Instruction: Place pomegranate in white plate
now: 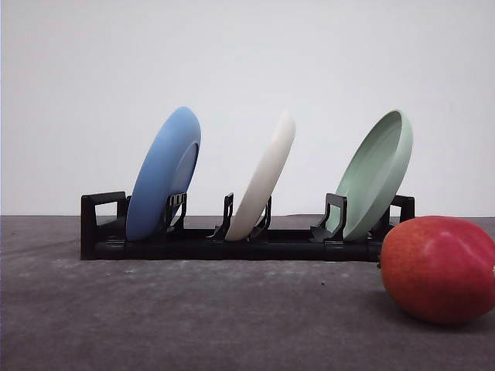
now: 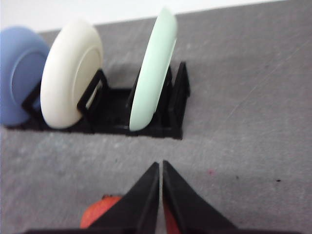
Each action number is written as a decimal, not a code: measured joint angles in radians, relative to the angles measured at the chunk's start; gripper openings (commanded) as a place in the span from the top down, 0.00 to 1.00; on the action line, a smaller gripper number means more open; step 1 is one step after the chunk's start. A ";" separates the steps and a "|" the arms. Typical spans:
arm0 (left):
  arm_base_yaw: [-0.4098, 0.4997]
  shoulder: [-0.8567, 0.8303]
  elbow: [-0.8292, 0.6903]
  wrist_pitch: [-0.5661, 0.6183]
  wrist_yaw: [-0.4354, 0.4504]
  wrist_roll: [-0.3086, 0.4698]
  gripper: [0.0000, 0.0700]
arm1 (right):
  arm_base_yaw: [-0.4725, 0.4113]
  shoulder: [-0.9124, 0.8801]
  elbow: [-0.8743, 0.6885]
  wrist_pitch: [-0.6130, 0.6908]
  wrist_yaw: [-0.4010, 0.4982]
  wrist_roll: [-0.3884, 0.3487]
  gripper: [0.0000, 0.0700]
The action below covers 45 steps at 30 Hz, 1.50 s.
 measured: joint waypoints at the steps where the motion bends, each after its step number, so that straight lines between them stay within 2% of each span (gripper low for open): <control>1: -0.024 0.014 0.000 0.009 0.000 0.011 1.00 | 0.012 0.008 0.000 0.000 0.000 -0.011 1.00; 6: -0.152 0.062 0.000 0.115 0.000 0.081 1.00 | 0.093 0.015 0.000 0.015 0.028 -0.103 1.00; 13: -0.283 0.132 0.000 0.231 0.001 0.320 0.98 | 0.167 0.014 0.000 0.065 0.035 -0.203 0.99; 14: -0.292 0.137 0.000 0.236 0.001 0.337 0.91 | 0.167 0.014 0.000 0.066 0.035 -0.212 0.94; 17: -0.307 0.139 0.000 0.254 0.001 0.360 0.49 | 0.167 0.014 0.000 0.068 0.035 -0.231 0.68; 18: -0.311 0.138 0.000 0.265 0.001 0.363 0.42 | 0.167 0.014 0.000 0.070 0.035 -0.234 0.62; 19: -0.315 0.138 0.001 0.276 0.001 0.363 0.43 | 0.167 0.013 0.000 0.071 0.035 -0.234 0.60; 26: -0.365 0.142 0.002 0.333 0.041 0.350 0.44 | 0.167 0.013 0.000 0.100 0.035 -0.237 0.60; 30: -0.435 0.207 0.005 0.451 0.054 0.340 0.44 | 0.167 0.012 0.000 0.109 0.034 -0.237 0.60; 34: -0.521 0.345 0.010 0.615 0.051 0.337 0.44 | 0.167 0.012 0.000 0.109 0.034 -0.237 0.60; 40: -0.631 0.584 0.017 0.826 -0.054 0.336 0.44 | 0.167 0.012 0.000 0.109 0.035 -0.237 0.60; 45: -0.681 0.790 0.087 0.899 -0.135 0.316 0.44 | 0.167 0.012 0.000 0.108 0.035 -0.237 0.60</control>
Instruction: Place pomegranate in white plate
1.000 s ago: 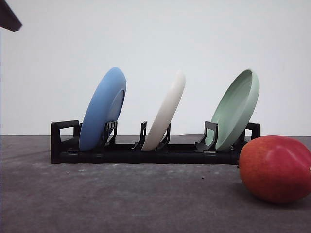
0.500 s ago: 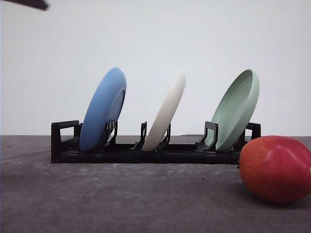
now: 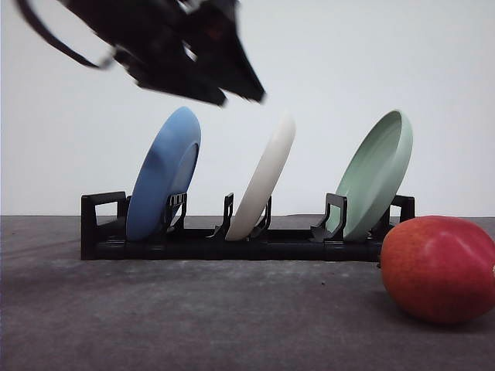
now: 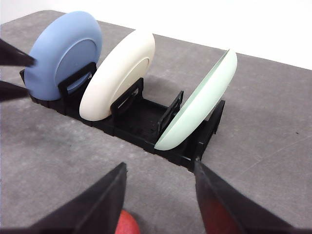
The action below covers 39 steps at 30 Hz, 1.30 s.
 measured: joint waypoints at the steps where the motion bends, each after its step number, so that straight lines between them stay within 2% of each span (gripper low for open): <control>1: -0.006 0.035 0.018 0.008 -0.011 -0.009 0.44 | 0.000 0.000 0.000 0.000 0.000 0.000 0.60; 5: -0.020 0.185 0.115 0.020 -0.070 -0.044 0.44 | 0.000 0.000 0.000 0.000 0.000 0.000 0.60; 9: -0.020 0.304 0.189 0.018 -0.085 -0.067 0.44 | 0.000 0.000 0.000 0.000 0.000 0.000 0.60; 15: -0.019 0.412 0.271 0.019 -0.157 -0.074 0.46 | 0.000 0.000 0.000 0.000 0.000 0.000 0.60; 17: -0.019 0.419 0.278 0.020 -0.160 -0.074 0.60 | 0.000 0.000 0.000 0.000 0.000 0.000 0.60; 19: -0.019 0.419 0.278 0.021 -0.162 -0.074 0.83 | 0.000 0.000 0.000 0.000 0.000 0.000 0.60; 20: -0.019 0.419 0.278 0.021 -0.162 -0.074 0.91 | 0.000 0.000 0.000 0.000 0.000 0.000 0.60; 21: -0.019 0.419 0.278 0.021 -0.163 -0.074 0.98 | 0.000 0.000 0.000 0.000 0.000 0.000 0.60; 22: -0.019 0.419 0.278 0.021 -0.163 -0.076 1.00 | 0.000 0.000 0.000 0.000 0.000 0.000 0.60; 28: -0.019 0.412 0.278 0.018 -0.168 -0.125 1.00 | 0.000 0.000 0.000 0.000 0.000 0.000 0.60; 39: -0.019 0.279 0.278 -0.049 -0.167 -0.290 1.00 | 0.000 0.000 0.000 0.000 0.000 0.000 0.60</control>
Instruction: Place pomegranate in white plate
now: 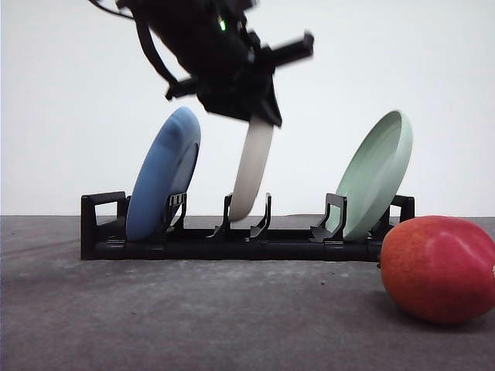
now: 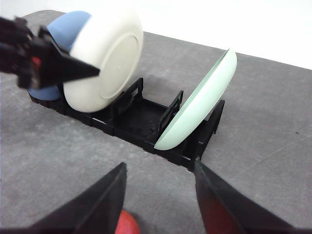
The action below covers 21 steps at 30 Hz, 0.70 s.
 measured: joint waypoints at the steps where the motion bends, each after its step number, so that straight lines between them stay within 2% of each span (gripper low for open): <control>1: 0.000 -0.018 0.000 -0.011 0.003 -0.018 1.00 | 0.000 0.000 0.000 0.000 0.000 0.000 0.60; 10: -0.015 -0.169 0.000 -0.177 0.045 -0.122 1.00 | 0.000 0.000 0.000 0.000 0.001 0.000 0.60; 17: -0.062 -0.291 0.000 -0.354 0.071 -0.137 1.00 | 0.000 0.000 0.000 0.000 0.001 0.000 0.60; 21: -0.120 -0.349 -0.007 -0.443 0.073 -0.137 1.00 | 0.000 0.000 0.000 -0.001 0.001 0.000 0.60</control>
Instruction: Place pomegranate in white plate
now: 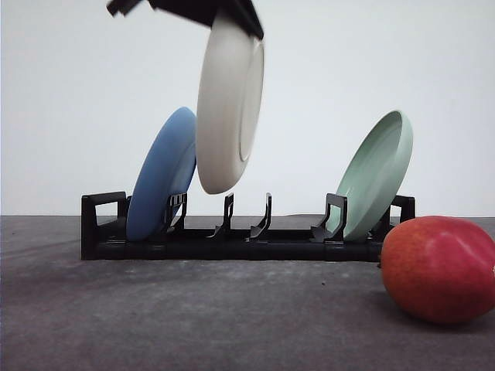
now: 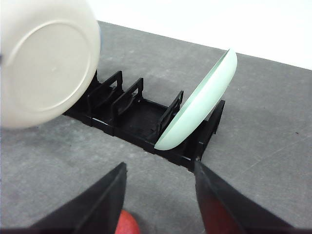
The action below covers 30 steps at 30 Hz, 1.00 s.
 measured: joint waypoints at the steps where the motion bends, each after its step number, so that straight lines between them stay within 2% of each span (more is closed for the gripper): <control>1: -0.020 -0.022 -0.014 0.004 -0.004 0.000 1.00 | 0.000 0.000 0.000 -0.001 0.000 0.000 0.60; 3: -0.058 -0.068 -0.063 0.041 -0.036 0.001 1.00 | 0.000 0.000 0.000 -0.007 0.000 0.000 0.60; 7: -0.128 -0.168 -0.223 0.161 -0.153 0.017 1.00 | 0.000 0.000 0.000 -0.032 0.000 0.000 0.60; 9: -0.163 -0.200 -0.292 0.174 -0.207 0.044 1.00 | 0.000 0.000 0.000 -0.045 0.000 0.000 0.60; 11: -0.203 -0.216 -0.343 0.163 -0.240 0.089 1.00 | 0.000 0.000 0.000 -0.058 0.000 0.000 0.60; 15: -0.278 -0.209 -0.366 0.077 -0.248 0.215 1.00 | 0.000 0.000 0.000 -0.063 0.000 0.000 0.60; 21: -0.345 -0.108 -0.366 -0.020 -0.285 0.401 1.00 | 0.000 0.000 0.000 -0.063 0.006 0.000 0.60; 30: -0.398 0.108 -0.364 0.040 -0.356 0.604 1.00 | 0.000 0.000 0.000 -0.064 0.007 0.000 0.60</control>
